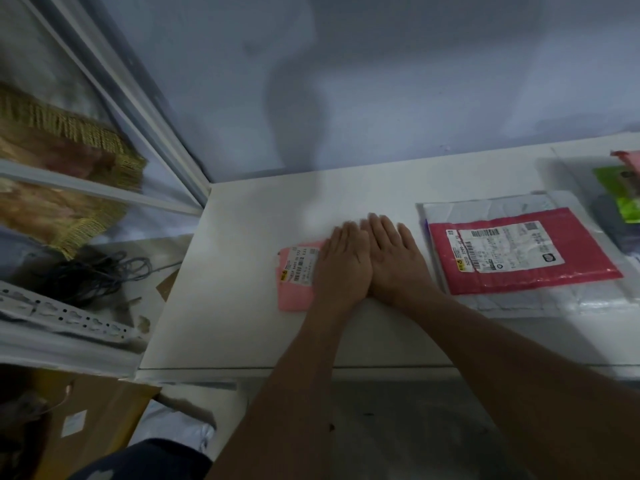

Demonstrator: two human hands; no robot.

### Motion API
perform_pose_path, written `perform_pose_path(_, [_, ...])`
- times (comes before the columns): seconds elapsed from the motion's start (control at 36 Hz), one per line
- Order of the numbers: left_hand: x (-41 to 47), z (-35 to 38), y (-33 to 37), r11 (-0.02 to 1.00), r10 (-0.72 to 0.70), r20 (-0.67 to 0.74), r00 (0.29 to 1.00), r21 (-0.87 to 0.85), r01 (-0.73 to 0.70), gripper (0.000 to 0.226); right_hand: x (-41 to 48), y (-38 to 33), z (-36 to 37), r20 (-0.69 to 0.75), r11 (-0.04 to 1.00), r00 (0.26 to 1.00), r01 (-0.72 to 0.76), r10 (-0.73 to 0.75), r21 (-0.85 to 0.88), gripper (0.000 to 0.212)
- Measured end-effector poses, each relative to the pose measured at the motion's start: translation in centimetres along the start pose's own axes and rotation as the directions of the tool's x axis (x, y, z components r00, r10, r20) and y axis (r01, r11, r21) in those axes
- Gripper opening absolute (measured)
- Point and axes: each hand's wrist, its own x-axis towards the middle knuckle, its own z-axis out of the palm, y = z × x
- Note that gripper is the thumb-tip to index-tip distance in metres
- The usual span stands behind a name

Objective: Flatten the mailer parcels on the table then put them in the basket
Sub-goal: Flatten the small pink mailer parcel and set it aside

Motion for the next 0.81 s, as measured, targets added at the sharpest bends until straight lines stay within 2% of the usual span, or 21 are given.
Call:
perform_pose_path(0.08, [-0.2,0.2,-2.4,0.974,0.053,0.007,0.999,0.219,-0.053,0.059,0.4,-0.1,0.6,-0.049,0.999,0.998,-0.032,0.033,0.026,0.065])
perform_pose_path(0.14, [-0.6,0.2,-3.6,0.948,0.072,-0.031,0.997,0.312,-0.059,0.072,0.5,-0.3,0.8,-0.099,0.996,0.993,-0.056,0.064,0.074,0.069])
perform_pose_path(0.19, [-1.0,0.0,-4.4,0.921,0.083,-0.080,0.993,0.388,-0.045,0.072,0.6,-0.4,1.0,-0.136,0.993,0.988,-0.058,0.072,0.106,0.076])
perform_pose_path(0.33, [-1.4,-0.7,-5.2,0.925,0.049,-0.187,0.981,0.380,0.026,0.056,0.6,-0.3,1.0,-0.107,0.994,0.992,-0.063,0.072,0.086,0.074])
perform_pose_path(0.42, [-1.7,-1.0,-5.7,0.919,0.053,-0.196,0.979,0.393,0.029,0.051,0.7,-0.2,1.0,-0.115,0.996,0.991,-0.066,0.074,0.066,0.073])
perform_pose_path(0.56, [-1.8,-1.3,-6.5,0.919,0.031,-0.185,0.982,0.391,0.045,0.056,0.6,-0.4,1.0,-0.111,0.996,0.991,-0.066,0.073,0.066,0.075])
perform_pose_path(0.61, [-2.0,-1.6,-6.8,0.921,0.013,-0.157,0.987,0.387,0.050,0.062,0.6,-0.3,0.9,-0.099,0.995,0.992,-0.068,0.076,0.074,0.071])
perform_pose_path(0.69, [-2.2,-2.0,-7.7,0.911,-0.026,-0.143,0.989,0.404,0.083,0.057,0.6,-0.3,0.9,-0.091,0.995,0.993,-0.068,0.075,0.075,0.065])
perform_pose_path(0.81, [-2.6,-2.6,-8.0,0.907,-0.054,-0.169,0.984,0.403,0.119,0.056,0.6,-0.2,0.9,-0.099,0.995,0.992,-0.067,0.074,0.070,0.074])
